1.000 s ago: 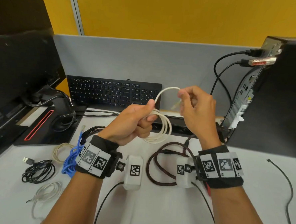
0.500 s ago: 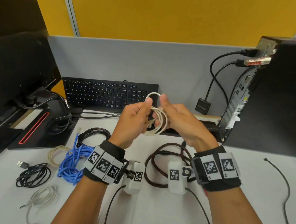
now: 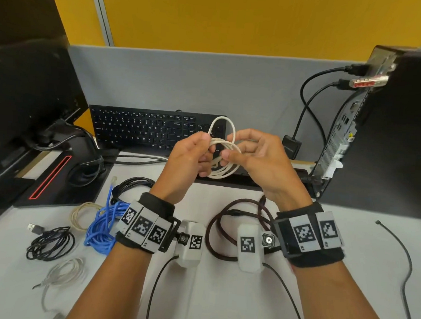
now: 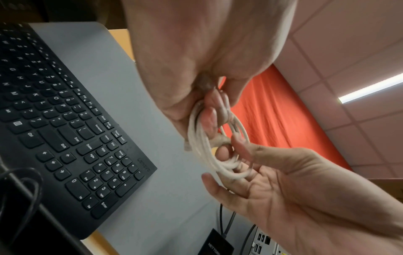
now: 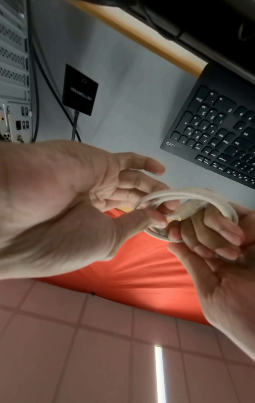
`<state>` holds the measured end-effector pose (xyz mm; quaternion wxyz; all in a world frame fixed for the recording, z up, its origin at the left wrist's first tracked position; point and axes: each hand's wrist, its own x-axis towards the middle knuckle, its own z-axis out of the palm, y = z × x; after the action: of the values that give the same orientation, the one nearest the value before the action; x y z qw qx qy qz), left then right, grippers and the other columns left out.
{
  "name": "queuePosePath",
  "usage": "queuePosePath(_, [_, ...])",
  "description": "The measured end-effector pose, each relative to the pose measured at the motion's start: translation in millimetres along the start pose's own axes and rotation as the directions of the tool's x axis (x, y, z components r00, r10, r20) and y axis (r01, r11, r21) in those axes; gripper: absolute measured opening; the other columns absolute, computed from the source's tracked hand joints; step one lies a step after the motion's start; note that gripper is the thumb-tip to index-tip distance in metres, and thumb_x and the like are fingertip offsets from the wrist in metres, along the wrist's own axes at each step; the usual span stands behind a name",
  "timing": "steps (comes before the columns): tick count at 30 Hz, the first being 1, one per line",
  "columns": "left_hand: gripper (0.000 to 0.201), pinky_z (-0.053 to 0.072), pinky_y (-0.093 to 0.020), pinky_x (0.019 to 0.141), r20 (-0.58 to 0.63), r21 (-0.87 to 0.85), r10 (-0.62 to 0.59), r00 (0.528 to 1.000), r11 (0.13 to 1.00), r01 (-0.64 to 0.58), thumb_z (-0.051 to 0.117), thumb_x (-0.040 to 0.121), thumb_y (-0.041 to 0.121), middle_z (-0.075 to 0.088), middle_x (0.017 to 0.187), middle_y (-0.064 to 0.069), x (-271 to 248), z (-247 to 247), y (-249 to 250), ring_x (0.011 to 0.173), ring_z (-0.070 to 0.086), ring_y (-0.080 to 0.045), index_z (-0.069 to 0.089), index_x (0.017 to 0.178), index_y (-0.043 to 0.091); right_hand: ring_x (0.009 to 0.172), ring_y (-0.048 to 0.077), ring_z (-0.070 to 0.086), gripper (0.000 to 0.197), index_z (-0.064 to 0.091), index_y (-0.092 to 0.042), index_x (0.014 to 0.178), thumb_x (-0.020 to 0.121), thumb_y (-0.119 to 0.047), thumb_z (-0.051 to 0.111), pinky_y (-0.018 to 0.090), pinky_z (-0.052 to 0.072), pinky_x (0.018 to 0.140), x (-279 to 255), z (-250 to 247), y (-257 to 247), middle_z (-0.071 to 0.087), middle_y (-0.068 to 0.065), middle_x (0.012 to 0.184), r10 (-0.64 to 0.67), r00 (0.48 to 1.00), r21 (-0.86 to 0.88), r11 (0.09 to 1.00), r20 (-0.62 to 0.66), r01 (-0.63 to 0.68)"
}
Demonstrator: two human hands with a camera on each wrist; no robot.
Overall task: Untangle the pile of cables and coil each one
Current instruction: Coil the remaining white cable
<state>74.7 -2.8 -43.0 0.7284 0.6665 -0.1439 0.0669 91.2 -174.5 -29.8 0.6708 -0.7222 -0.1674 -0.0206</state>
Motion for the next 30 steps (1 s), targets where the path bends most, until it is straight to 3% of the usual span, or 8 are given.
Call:
queuePosePath(3, [0.035,0.029,-0.021,0.047,-0.038,0.014,0.027,0.999,1.000,-0.026,0.036,0.109,0.019,0.033,0.055,0.011,1.1,-1.3,-0.8,0.047,0.027,-0.006,0.053,0.079,0.011,0.090,0.037,0.073,0.034,0.064,-0.005,0.118,0.087,-0.004,0.077,0.044,0.057,0.092,0.8,3.1,-0.4,0.077,0.018,0.093,0.020,0.999,0.062,0.998,0.033,-0.022])
queuePosePath(6, [0.035,0.030,-0.021,0.047,-0.021,0.032,0.048,0.999,0.998,-0.047,0.036,0.109,0.020,0.034,0.055,0.011,0.6,-4.5,-0.7,0.047,0.028,-0.005,0.053,0.079,0.012,0.082,0.022,0.070,0.035,0.063,-0.004,0.123,0.090,-0.003,0.073,0.030,0.058,0.082,0.5,5.0,-2.0,0.075,0.019,0.093,0.006,0.998,0.110,0.994,0.056,-0.013])
queuePosePath(11, [0.033,0.038,-0.024,0.051,0.077,-0.023,0.044,0.996,0.999,-0.042,0.039,0.108,0.023,0.029,0.060,0.002,-0.9,-16.0,4.6,0.050,0.029,-0.011,0.057,0.083,0.010,0.082,0.031,0.067,0.042,0.059,-0.004,0.129,0.089,0.000,0.072,0.042,0.058,0.086,-2.3,7.2,-4.3,0.068,0.026,0.090,-0.013,0.998,0.199,0.980,0.058,0.001])
queuePosePath(15, [0.032,0.047,-0.027,0.056,0.110,-0.106,0.107,0.988,0.990,-0.096,0.042,0.106,0.023,0.033,0.061,0.002,-3.1,-23.1,9.1,0.050,0.036,-0.012,0.062,0.089,0.005,0.081,0.032,0.065,0.048,0.056,-0.003,0.131,0.086,0.001,0.072,0.040,0.059,0.081,-3.2,10.4,-8.2,0.062,0.028,0.094,-0.062,0.995,0.320,0.947,0.079,0.034])
queuePosePath(20, [0.033,0.050,-0.031,0.057,-0.008,0.121,0.322,0.947,0.940,-0.319,0.043,0.107,0.020,0.042,0.058,0.005,-3.0,-17.2,8.7,0.052,0.044,-0.014,0.068,0.091,0.006,0.076,0.026,0.068,0.061,0.049,-0.007,0.134,0.078,-0.002,0.073,0.038,0.058,0.081,-3.1,14.1,-8.3,0.064,0.020,0.086,-0.073,0.995,0.457,0.889,0.069,0.033])
queuePosePath(23, [0.032,0.050,-0.033,0.062,0.013,0.252,0.412,0.911,0.880,-0.401,0.039,0.107,0.016,0.049,0.063,0.011,-2.6,-15.4,8.5,0.061,0.048,-0.020,0.065,0.090,0.007,0.073,0.026,0.069,0.056,0.046,-0.009,0.135,0.085,0.001,0.070,0.039,0.059,0.076,-4.6,10.5,-7.4,0.066,0.020,0.086,-0.095,0.991,0.497,0.867,0.099,0.033])
queuePosePath(27, [0.032,0.045,-0.034,0.062,0.013,0.348,0.421,0.907,0.848,-0.399,0.035,0.108,0.019,0.052,0.074,0.010,-0.5,-17.1,5.2,0.066,0.047,-0.017,0.058,0.089,0.006,0.076,0.026,0.068,0.050,0.043,-0.009,0.136,0.093,0.000,0.066,0.041,0.060,0.081,-6.7,5.7,-7.1,0.066,0.022,0.087,-0.128,0.967,0.328,0.943,0.218,0.050])
queuePosePath(30, [0.033,0.041,-0.035,0.060,0.000,0.355,0.357,0.934,0.873,-0.334,0.034,0.108,0.024,0.050,0.073,0.004,0.2,-15.2,-0.7,0.066,0.043,-0.017,0.055,0.089,0.007,0.088,0.031,0.074,0.053,0.048,-0.015,0.134,0.090,0.001,0.072,0.049,0.061,0.086,-5.4,8.9,-5.5,0.071,0.024,0.096,-0.119,0.984,-0.022,0.992,0.134,0.123])
